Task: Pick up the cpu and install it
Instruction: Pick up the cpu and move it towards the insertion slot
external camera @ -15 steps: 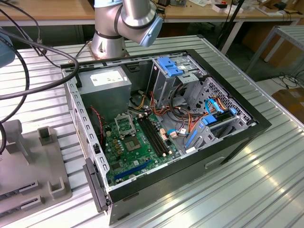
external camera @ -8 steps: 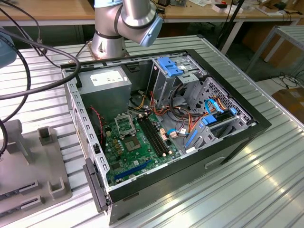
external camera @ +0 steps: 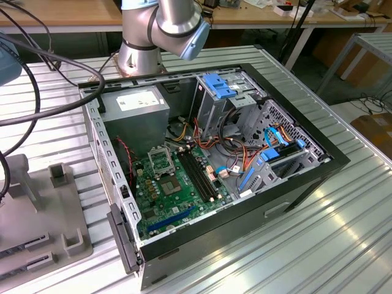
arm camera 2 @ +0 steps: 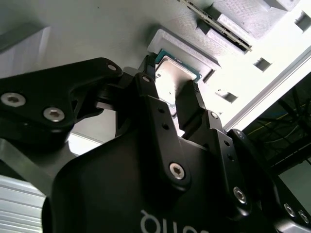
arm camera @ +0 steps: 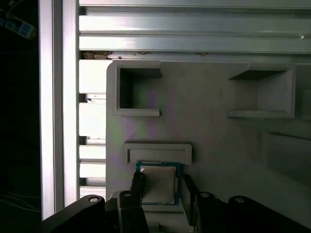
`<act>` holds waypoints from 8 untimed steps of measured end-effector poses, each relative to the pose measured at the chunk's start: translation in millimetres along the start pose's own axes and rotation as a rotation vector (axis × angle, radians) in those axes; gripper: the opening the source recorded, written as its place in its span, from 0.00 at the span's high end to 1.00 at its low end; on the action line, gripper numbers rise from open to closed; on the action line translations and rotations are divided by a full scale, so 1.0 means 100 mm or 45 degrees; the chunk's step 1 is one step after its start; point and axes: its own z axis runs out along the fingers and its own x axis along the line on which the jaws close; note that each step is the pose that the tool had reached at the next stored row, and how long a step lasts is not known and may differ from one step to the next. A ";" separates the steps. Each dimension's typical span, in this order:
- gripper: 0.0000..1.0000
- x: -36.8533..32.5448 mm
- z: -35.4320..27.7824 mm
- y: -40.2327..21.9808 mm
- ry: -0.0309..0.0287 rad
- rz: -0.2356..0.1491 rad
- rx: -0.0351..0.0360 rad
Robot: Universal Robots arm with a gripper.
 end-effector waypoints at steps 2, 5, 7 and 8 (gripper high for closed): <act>0.55 0.000 0.000 0.000 0.0000 0.000 0.0000; 0.55 0.000 0.000 0.000 0.0002 0.000 0.0002; 0.55 0.004 0.003 -0.001 0.0001 0.000 0.0001; 0.55 0.007 0.005 -0.001 0.0001 0.000 0.0002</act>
